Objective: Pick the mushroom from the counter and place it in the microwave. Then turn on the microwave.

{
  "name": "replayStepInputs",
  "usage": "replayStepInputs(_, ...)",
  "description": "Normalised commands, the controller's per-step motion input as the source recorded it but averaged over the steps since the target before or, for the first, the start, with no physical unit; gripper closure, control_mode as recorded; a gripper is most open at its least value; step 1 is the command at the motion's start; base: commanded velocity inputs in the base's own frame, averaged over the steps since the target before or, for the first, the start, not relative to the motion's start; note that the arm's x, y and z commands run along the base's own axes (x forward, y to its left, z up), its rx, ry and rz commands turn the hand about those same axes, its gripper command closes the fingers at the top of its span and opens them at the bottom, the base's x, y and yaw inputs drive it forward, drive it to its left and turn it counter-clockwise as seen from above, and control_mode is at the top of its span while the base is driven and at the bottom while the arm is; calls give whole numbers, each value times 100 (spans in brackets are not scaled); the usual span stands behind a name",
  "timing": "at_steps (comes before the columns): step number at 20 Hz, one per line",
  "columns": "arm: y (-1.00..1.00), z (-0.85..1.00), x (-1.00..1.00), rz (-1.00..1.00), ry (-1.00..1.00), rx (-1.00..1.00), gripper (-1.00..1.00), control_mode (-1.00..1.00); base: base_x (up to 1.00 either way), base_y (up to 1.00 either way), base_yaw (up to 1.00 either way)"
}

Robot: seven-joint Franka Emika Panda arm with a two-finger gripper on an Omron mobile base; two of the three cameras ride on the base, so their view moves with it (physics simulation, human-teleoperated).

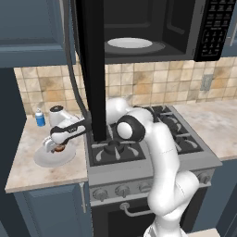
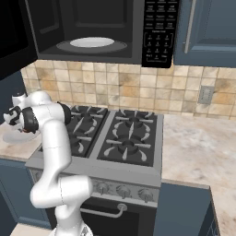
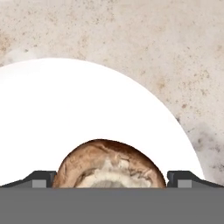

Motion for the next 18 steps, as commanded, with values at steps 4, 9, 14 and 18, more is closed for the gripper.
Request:
replayStepInputs(4, 2, -2, 0, 0, 1, 0, 100, -100, 0, 0, 0)
replayStepInputs(9, 0, 0, 0, 0, 1, 0, 100, -100, 0, 0, 0)
replayStepInputs(14, 0, 0, 0, 0, 0, 0, 100, -100, 0, 0, 0)
replayStepInputs(18, 0, 2, -3, 0, 0, 0, 100, -100, 0, 0, 0)
